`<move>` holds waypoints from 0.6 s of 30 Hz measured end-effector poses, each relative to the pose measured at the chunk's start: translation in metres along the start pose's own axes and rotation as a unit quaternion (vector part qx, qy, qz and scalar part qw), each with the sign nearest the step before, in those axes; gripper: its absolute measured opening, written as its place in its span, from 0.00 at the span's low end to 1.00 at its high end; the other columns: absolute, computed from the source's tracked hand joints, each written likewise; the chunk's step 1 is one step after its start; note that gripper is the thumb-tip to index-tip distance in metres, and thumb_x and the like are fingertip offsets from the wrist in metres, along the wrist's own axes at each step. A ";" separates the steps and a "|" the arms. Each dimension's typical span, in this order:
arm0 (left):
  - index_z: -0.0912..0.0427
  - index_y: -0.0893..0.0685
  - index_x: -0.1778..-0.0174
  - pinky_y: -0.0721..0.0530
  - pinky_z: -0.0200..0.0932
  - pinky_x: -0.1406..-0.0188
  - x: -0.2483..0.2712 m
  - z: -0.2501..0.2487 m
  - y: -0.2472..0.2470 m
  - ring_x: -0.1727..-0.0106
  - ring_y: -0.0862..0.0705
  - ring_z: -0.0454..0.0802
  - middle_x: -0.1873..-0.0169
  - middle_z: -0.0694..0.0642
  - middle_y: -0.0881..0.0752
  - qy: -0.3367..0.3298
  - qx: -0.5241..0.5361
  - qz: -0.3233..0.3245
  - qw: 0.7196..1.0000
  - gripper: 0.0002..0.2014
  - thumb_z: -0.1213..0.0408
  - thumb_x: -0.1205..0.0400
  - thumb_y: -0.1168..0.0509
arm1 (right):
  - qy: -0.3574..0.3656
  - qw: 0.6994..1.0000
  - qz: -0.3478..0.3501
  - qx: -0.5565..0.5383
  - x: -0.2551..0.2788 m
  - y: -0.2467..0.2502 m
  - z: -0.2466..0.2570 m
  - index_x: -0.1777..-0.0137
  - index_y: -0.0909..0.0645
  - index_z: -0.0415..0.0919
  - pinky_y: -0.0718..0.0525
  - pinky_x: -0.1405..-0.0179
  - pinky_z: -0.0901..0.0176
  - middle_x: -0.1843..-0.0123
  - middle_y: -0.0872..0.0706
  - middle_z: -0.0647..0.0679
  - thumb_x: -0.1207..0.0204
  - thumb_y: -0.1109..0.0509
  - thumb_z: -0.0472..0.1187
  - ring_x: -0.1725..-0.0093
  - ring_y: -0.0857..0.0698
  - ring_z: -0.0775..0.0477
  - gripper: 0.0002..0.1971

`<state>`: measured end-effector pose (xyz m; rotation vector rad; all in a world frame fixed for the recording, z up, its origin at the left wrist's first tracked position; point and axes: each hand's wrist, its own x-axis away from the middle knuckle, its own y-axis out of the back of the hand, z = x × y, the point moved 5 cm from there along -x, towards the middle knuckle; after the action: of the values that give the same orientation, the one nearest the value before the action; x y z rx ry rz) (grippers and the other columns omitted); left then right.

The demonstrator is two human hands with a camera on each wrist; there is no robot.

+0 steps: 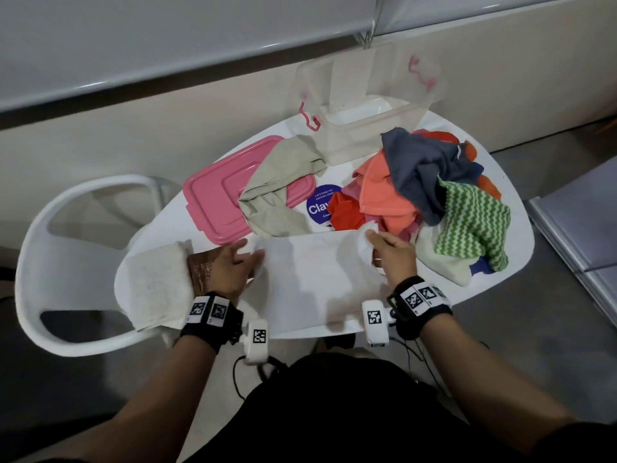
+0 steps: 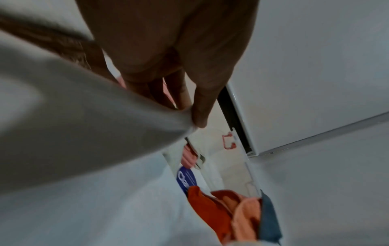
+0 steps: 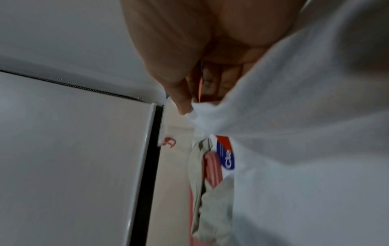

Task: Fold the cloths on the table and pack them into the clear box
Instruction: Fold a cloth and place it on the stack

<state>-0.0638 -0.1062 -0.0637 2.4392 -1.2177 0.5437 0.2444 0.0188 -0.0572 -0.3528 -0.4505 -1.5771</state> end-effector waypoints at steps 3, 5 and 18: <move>0.55 0.12 0.52 0.20 0.35 0.70 0.013 -0.007 -0.029 0.71 0.22 0.42 0.74 0.46 0.16 0.010 0.010 0.035 0.999 0.06 0.61 0.23 0.24 | -0.029 0.998 0.052 0.002 0.024 -0.029 0.000 0.54 0.11 0.42 0.27 0.76 0.66 0.72 0.20 0.48 0.24 0.23 0.44 0.76 0.24 0.50 0.05; 0.57 0.10 0.54 0.20 0.37 0.66 0.019 -0.011 -0.047 0.71 0.21 0.42 0.75 0.45 0.15 0.002 0.000 0.067 0.998 0.06 0.60 0.23 0.24 | -0.033 0.996 0.082 0.005 0.034 -0.046 -0.003 0.54 0.10 0.45 0.22 0.69 0.58 0.66 0.16 0.43 0.24 0.23 0.44 0.70 0.19 0.45 0.04; 0.66 0.16 0.35 0.12 0.37 0.60 0.055 -0.024 -0.091 0.58 0.10 0.41 0.55 0.55 0.11 -0.012 0.026 0.227 0.974 0.17 0.80 0.15 0.44 | 0.044 0.984 0.152 0.076 0.061 -0.066 -0.003 0.53 0.08 0.41 0.14 0.52 0.28 0.54 0.12 0.25 0.26 0.28 0.52 0.61 0.15 0.40 0.15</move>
<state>0.0363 -0.0803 -0.0291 2.2104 -1.8065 0.6744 0.1753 -0.0344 -0.0350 -0.2226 -0.4241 -1.2479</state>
